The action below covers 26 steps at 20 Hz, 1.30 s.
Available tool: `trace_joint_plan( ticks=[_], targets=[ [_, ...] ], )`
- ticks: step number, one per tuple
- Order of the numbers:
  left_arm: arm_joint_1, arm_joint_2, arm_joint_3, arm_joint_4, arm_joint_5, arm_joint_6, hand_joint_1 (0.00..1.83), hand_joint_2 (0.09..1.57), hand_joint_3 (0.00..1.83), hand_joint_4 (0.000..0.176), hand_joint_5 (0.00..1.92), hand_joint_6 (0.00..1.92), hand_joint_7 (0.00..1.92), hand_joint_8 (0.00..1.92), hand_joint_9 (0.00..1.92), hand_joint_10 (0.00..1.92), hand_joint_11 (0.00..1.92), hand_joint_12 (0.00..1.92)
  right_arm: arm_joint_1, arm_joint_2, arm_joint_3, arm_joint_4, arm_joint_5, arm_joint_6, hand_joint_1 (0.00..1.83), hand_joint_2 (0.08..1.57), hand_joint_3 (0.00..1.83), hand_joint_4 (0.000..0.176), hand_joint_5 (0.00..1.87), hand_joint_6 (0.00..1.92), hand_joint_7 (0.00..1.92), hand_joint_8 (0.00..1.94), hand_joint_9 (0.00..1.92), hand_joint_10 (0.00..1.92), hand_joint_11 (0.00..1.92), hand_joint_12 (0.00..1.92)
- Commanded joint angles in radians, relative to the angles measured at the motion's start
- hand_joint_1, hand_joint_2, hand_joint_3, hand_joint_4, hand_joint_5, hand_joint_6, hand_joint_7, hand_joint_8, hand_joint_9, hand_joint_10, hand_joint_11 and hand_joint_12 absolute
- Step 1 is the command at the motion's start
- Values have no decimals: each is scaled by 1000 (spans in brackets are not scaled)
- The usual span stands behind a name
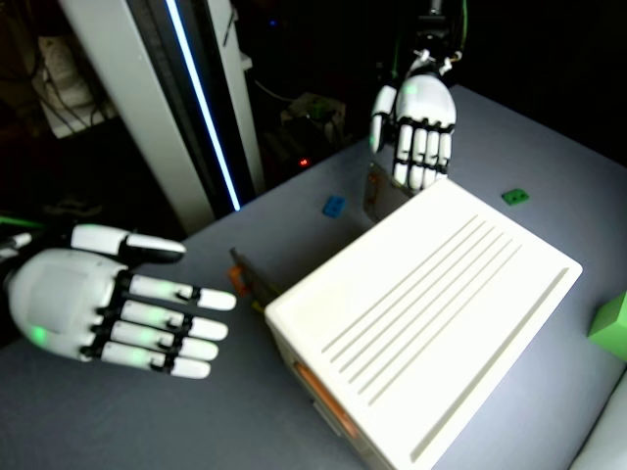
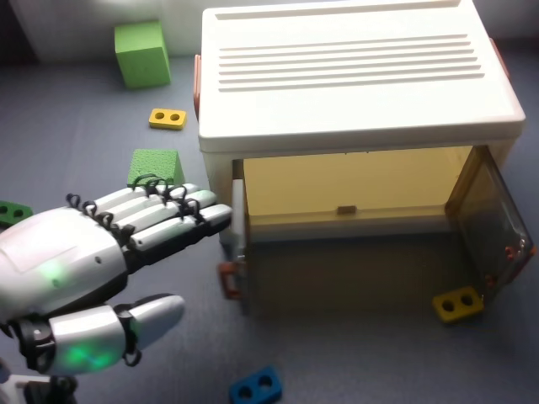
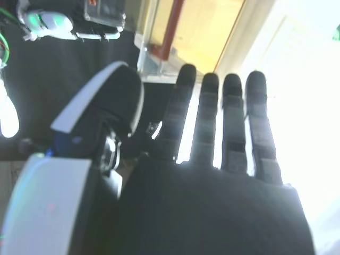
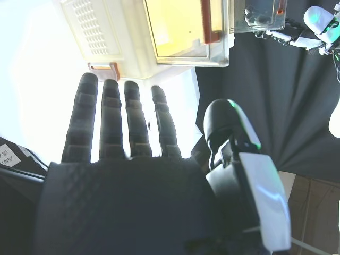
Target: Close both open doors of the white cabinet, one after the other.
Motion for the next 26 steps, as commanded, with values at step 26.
trace_joint_plan(
  ticks=[26],
  targets=[
    [-137, -111, 55, 108, -86, -64, 0, 1571, 207, 0, 0, 0, 0, 0, 0, 0, 0, 0, 9, 1, 4, 22, 119, 6, 0, 1424, 0, 72, 137, 2, 104, 2, 114, 6, 170, 9]
  ],
)
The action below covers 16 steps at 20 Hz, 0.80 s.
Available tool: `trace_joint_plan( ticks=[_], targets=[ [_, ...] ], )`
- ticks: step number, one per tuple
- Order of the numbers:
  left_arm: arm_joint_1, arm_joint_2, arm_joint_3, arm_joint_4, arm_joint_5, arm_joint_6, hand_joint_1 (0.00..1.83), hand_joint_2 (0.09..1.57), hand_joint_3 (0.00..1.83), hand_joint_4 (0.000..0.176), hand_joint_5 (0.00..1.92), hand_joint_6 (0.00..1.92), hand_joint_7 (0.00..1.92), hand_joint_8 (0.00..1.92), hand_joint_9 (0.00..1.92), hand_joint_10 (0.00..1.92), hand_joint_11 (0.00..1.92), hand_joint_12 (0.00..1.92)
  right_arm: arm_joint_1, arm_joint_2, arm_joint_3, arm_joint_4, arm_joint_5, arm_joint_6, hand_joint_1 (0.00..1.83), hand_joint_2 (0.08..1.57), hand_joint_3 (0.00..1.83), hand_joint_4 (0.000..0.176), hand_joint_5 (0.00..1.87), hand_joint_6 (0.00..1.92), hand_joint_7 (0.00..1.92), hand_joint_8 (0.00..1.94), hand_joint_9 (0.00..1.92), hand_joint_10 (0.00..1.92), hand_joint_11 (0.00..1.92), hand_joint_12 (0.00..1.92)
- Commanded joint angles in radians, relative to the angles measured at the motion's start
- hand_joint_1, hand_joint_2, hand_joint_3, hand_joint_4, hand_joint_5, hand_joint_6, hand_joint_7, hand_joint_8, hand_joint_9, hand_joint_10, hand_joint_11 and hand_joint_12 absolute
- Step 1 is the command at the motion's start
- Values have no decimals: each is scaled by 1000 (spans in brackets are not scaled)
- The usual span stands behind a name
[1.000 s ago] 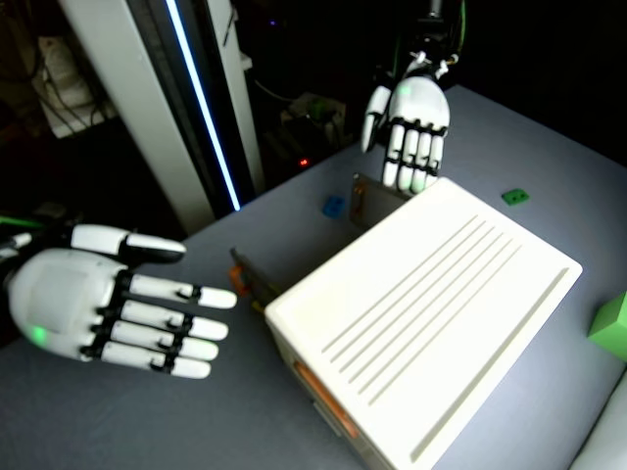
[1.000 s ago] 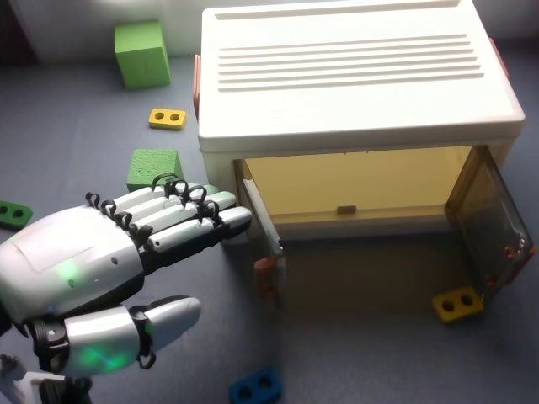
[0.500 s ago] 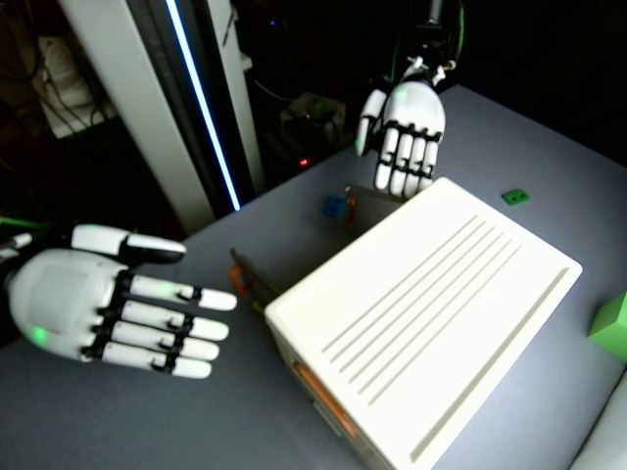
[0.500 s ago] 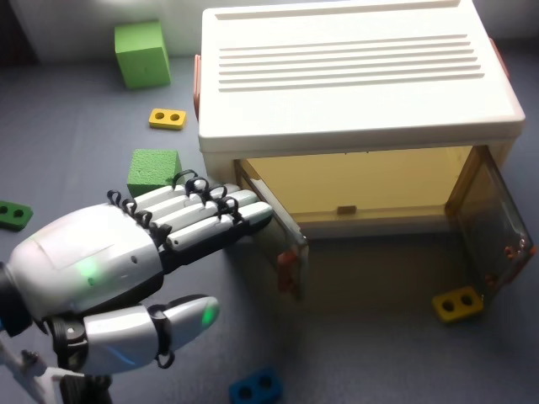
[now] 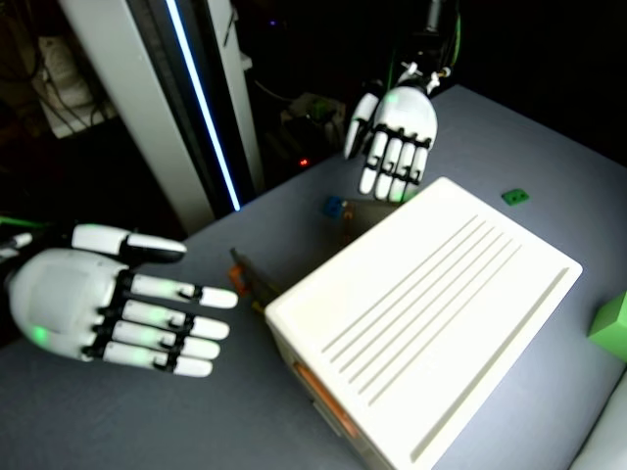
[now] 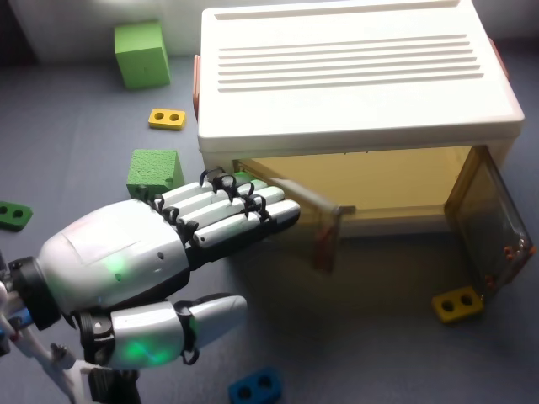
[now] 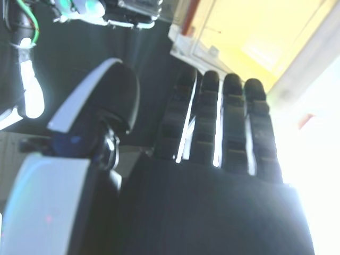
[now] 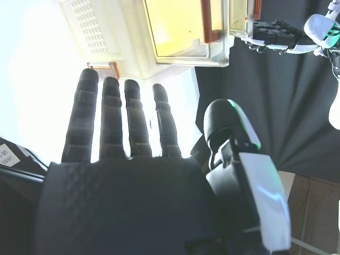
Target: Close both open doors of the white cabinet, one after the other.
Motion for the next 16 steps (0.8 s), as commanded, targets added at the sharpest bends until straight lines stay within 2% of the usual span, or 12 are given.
trace_joint_plan(
  ticks=[1, 5, 8, 10, 13, 14, 16],
  targets=[
    [-13, -7, 1, -2, -117, -7, 0, 1571, 197, 0, 0, 0, 0, 0, 0, 0, 0, 0, 9, 1, 3, 22, 121, 6, 0, 1420, 0, 74, 139, 3, 104, 2, 110, 3, 159, 4],
    [-39, -29, 16, 23, -82, -22, 0, 1571, 200, 0, 35, 9, 14, 5, 13, 5, 41, 20, 9, 1, 3, 22, 121, 6, 0, 1414, 0, 74, 135, 0, 98, 0, 95, 1, 145, 2],
    [-52, -41, 25, 25, -77, -23, 0, 1571, 169, 0, 58, 10, 39, 9, 39, 9, 38, 23, 9, 1, 3, 22, 121, 6, 0, 1417, 0, 67, 130, 0, 96, 0, 94, 1, 135, 0],
    [-60, -47, 30, 26, -77, -22, 0, 1571, 162, 0, 76, 10, 51, 8, 50, 8, 47, 30, 9, 1, 4, 22, 121, 6, 0, 1425, 1, 74, 129, 1, 95, 1, 95, 2, 139, 4],
    [-61, -50, 31, 26, -78, -23, 0, 1571, 168, 0, 88, 9, 61, 7, 48, 4, 44, 33, 9, 0, 4, 15, 121, 6, 0, 1437, 5, 63, 131, 2, 96, 2, 103, 4, 141, 4],
    [-57, -50, 30, 28, -81, -31, 0, 1571, 184, 0, 90, 7, 58, 4, 41, 0, 29, 28, 9, 0, 3, 9, 120, 6, 0, 1461, 14, 53, 126, 0, 90, 0, 89, 0, 132, 0],
    [-47, -41, 24, 30, -88, -37, 0, 1571, 173, 0, 76, 1, 35, 0, 16, 0, 9, 21, 9, 0, 2, -2, 120, 6, 0, 1489, 21, 57, 112, 0, 74, 0, 74, 0, 133, 1]
  ],
)
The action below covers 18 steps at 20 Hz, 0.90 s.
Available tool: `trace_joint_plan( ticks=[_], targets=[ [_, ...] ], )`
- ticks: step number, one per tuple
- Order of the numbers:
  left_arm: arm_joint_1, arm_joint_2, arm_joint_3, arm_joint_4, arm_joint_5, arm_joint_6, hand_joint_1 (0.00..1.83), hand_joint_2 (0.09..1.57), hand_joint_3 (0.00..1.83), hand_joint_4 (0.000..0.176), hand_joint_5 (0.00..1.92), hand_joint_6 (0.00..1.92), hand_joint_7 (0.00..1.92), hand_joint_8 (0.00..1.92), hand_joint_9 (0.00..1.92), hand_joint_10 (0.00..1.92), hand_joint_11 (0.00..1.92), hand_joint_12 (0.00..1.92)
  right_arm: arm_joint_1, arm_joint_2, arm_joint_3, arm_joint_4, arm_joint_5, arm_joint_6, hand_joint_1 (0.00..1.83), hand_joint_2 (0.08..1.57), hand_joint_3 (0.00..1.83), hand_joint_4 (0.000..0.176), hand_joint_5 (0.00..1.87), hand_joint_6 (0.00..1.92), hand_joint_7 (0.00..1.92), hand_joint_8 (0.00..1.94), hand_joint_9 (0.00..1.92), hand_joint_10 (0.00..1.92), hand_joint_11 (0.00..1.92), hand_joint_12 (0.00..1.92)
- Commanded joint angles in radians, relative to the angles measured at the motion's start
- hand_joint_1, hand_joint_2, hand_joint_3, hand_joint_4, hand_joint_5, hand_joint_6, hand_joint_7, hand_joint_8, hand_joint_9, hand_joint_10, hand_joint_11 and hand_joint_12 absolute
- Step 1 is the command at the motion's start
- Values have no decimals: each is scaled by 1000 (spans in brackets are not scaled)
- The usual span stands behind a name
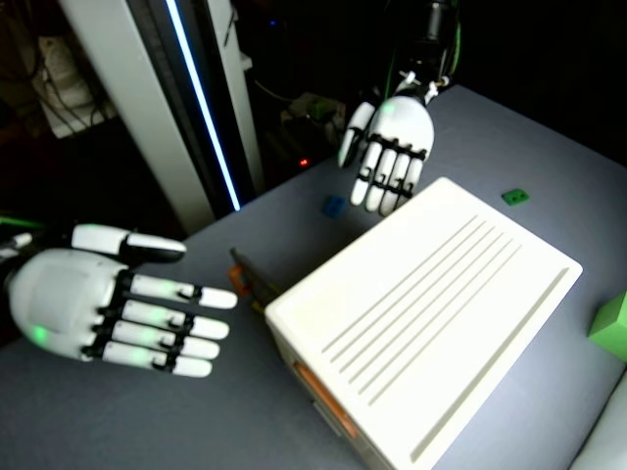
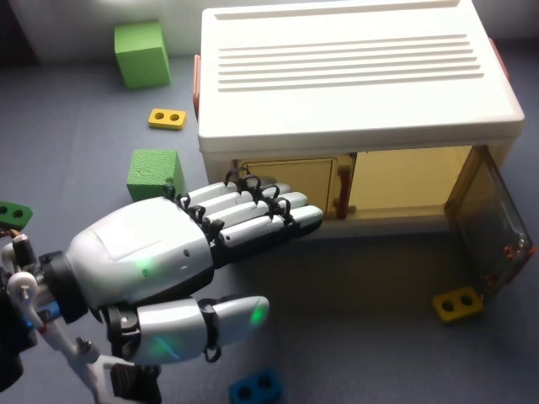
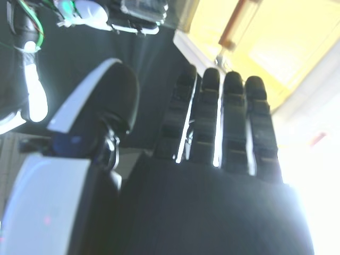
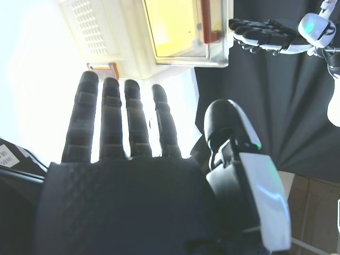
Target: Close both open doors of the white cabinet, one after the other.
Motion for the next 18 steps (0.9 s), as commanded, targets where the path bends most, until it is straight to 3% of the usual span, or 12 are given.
trace_joint_plan(
  ticks=[1, 4, 5, 6, 7, 9, 12, 13, 14, 15, 18],
  targets=[
    [3, 11, -8, -10, -130, -6, 0, 1571, 180, 0, 65, 0, 27, 0, 9, 0, 1, 9, 9, 0, 1, 15, 119, 6, 0, 1492, 20, 49, 108, 0, 70, 0, 74, 1, 141, 4],
    [37, 29, -24, -30, -150, -6, 0, 1571, 273, 0, 17, 2, 2, 0, 0, 0, 6, 10, 16, -2, -3, -17, 100, 6, 0, 1477, 7, 20, 100, 3, 77, 4, 78, 2, 133, 0],
    [50, 36, -29, -40, -155, -6, 0, 1571, 283, 0, 50, 15, 17, 6, 7, 2, 23, 18, 19, -3, -4, -26, 89, 6, 0, 1475, 5, 16, 104, 5, 87, 8, 84, 5, 137, 2],
    [63, 43, -34, -51, -158, -5, 0, 1571, 280, 0, 93, 11, 43, 5, 24, 3, 42, 30, 22, -5, -4, -33, 78, 6, 0, 1466, 1, 27, 90, 0, 76, 2, 71, 0, 116, 0],
    [78, 50, -40, -67, -163, 2, 0, 1571, 248, 0, 72, 0, 27, 0, 21, 2, 54, 40, 26, -8, -4, -42, 69, 6, 0, 1452, 0, 13, 106, 7, 91, 7, 89, 8, 132, 8],
    [99, 60, -49, -95, -178, 16, 0, 1571, 258, 0, 70, 6, 26, 5, 31, 6, 70, 51, 34, -12, -4, -54, 59, 6, 0, 1446, 0, 7, 105, 5, 96, 7, 93, 8, 141, 11],
    [145, 84, -70, -163, -231, 51, 0, 1571, 211, 0, 86, 7, 30, 4, 41, 6, 97, 75, 56, -22, -2, -84, 35, 6, 0, 1447, 0, 13, 87, 0, 73, 0, 71, 0, 104, 0],
    [161, 96, -79, -187, -251, 66, 0, 1571, 182, 0, 133, 3, 91, 2, 101, 3, 136, 129, 68, -25, -1, -97, 23, 6, 0, 1465, 4, 2, 92, 2, 78, 3, 75, 2, 94, 0],
    [179, 109, -89, -218, -277, 86, 0, 1571, 183, 0, 114, 3, 75, 0, 85, 1, 13, 333, 78, -29, -1, -109, 15, 6, 0, 1468, 5, 3, 105, 7, 99, 10, 90, 8, 118, 10],
    [201, 124, -100, -251, -302, 107, 0, 1571, 174, 0, 73, 4, 19, 0, 38, 5, 2, 218, 87, -33, 0, -118, 10, 6, 0, 1481, 9, 0, 125, 13, 118, 15, 103, 11, 141, 18],
    [235, 153, -121, -312, -349, 144, 0, 1571, 104, 0, 44, 1, 0, 0, 19, 0, 0, 197, 99, -37, 0, -131, 3, 6, 0, 1479, 5, 10, 130, 11, 130, 15, 115, 12, 159, 21]
  ],
)
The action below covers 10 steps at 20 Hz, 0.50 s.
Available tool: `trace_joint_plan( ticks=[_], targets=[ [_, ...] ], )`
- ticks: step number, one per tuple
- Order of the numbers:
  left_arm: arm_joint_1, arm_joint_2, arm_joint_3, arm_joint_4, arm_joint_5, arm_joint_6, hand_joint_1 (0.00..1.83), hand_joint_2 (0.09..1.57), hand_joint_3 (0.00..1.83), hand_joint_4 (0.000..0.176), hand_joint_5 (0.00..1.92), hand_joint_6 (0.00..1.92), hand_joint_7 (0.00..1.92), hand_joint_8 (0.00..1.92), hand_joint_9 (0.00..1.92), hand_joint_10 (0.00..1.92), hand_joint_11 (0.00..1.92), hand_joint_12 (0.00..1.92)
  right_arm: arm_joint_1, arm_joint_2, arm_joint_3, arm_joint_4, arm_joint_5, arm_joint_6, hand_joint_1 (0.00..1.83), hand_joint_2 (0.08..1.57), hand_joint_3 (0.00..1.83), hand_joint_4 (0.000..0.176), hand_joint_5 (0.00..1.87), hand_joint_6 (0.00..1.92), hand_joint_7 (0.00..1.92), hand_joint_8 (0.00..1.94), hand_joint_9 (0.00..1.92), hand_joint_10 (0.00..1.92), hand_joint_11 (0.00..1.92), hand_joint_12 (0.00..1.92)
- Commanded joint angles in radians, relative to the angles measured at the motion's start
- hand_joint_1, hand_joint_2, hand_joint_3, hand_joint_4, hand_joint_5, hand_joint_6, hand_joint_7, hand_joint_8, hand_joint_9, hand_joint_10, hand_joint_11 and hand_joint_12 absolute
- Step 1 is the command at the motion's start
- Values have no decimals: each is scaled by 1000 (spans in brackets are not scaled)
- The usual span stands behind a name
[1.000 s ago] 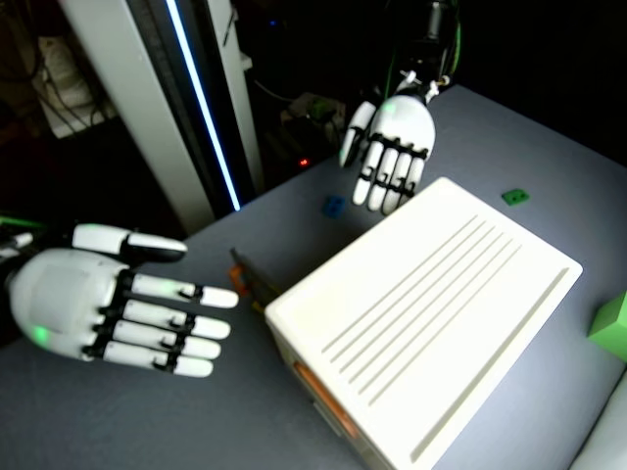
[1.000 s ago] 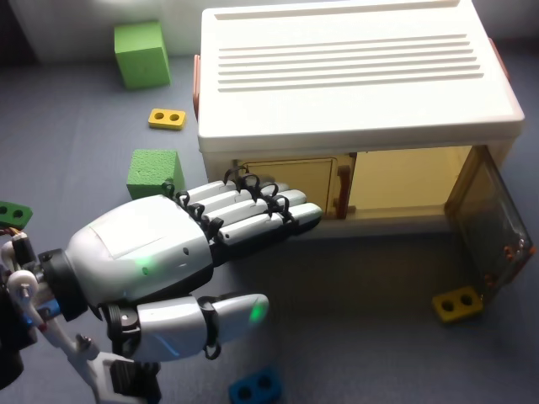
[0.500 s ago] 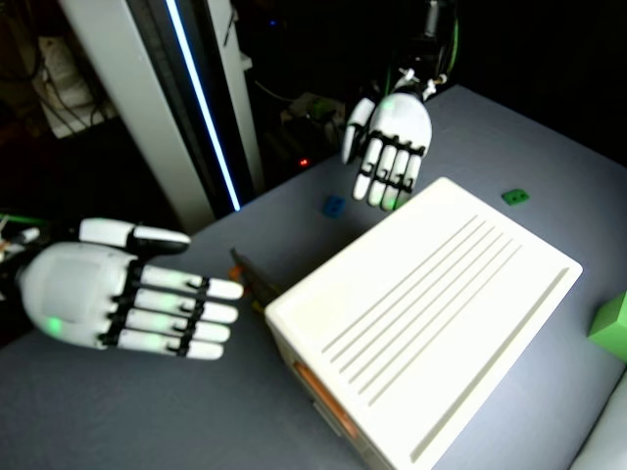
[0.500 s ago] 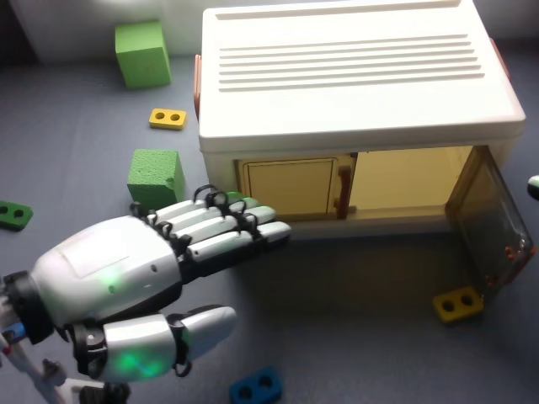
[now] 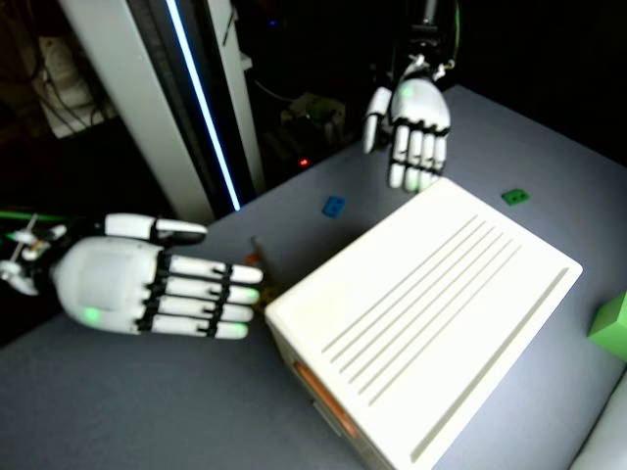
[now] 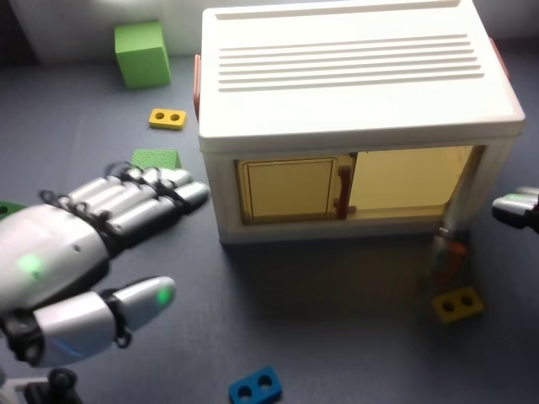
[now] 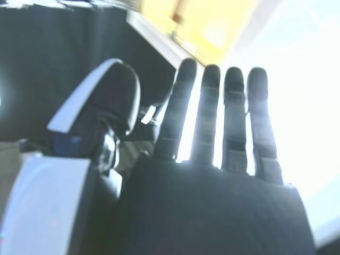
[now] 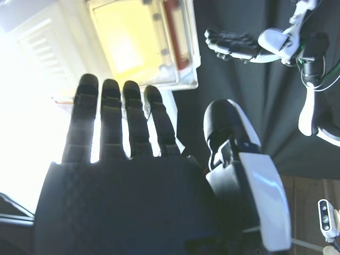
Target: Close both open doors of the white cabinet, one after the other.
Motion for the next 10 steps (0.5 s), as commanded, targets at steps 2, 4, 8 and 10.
trace_joint_plan(
  ticks=[2, 4, 8, 10],
  targets=[
    [13, 18, -14, -35, -179, 24, 0, 1571, 98, 0, 62, 2, 48, 5, 63, 6, 0, 261, 16, -2, 1, 12, 113, 6, 0, 1482, 2, 27, 130, 0, 143, 2, 122, 2, 169, 9],
    [36, 31, -23, -75, -224, 47, 0, 1571, 141, 0, 103, 3, 108, 6, 128, 6, 0, 474, 21, -6, 1, 7, 112, 6, 0, 1491, 5, 27, 108, 0, 126, 0, 100, 0, 151, 1],
    [77, 57, -41, -122, -283, 73, 0, 1571, 118, 0, 141, 6, 143, 2, 150, 0, 0, 541, 54, -16, 2, -25, 95, 6, 0, 1535, 15, 31, 63, 1, 72, 0, 70, 0, 102, 0],
    [91, 59, -44, -134, -299, 75, 0, 1571, 176, 0, 121, 2, 128, 2, 118, 2, 0, 529, 69, -21, 2, -40, 88, 6, 0, 1541, 12, 24, 48, 0, 34, 0, 30, 0, 64, 0]
  ],
)
